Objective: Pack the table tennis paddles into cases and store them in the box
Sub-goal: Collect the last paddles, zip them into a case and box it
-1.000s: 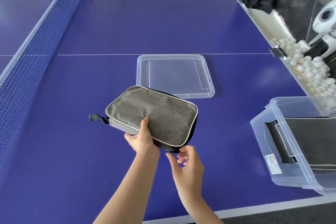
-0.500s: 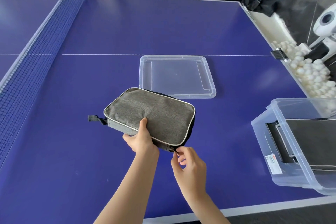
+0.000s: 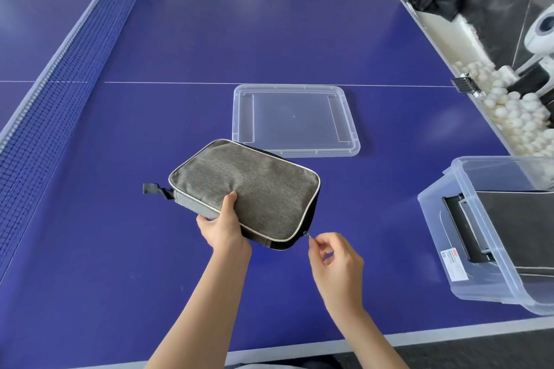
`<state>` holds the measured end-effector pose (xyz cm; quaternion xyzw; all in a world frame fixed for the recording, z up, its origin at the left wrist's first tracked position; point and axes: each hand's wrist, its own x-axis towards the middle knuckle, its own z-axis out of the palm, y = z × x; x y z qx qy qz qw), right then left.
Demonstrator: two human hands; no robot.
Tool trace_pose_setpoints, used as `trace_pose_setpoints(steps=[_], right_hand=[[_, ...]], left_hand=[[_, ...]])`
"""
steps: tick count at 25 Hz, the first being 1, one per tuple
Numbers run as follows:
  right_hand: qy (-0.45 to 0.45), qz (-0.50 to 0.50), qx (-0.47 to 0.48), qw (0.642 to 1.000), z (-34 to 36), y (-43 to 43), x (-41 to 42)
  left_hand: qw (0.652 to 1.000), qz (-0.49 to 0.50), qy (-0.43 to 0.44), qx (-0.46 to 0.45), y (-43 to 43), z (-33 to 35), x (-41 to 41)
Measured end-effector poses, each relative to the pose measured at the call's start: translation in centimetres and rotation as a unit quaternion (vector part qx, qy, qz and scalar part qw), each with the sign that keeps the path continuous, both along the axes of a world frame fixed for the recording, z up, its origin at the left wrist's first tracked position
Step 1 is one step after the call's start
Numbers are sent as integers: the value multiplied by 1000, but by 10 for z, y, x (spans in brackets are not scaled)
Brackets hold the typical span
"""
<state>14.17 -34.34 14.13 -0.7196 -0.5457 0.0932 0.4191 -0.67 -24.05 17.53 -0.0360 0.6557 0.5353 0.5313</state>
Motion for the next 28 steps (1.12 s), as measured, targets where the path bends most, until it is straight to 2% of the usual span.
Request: trace_pose_setpoints(steps=[4, 7, 14, 22, 28], right_hand=[[28, -39, -28, 998, 1, 17, 21], [86, -68, -41, 993, 7, 31, 40], [173, -16, -87, 981, 22, 40, 53], [194, 35, -96, 976, 24, 44, 47], [218, 42, -120, 968, 31, 56, 48]], left_hand=[[998, -54, -6, 18, -5, 0, -6], [994, -101, -14, 42, -8, 2, -15], [973, -214, -24, 82, -18, 4, -40], [933, -333, 5, 135, -26, 1, -60], [877, -452, 22, 159, -31, 0, -75]])
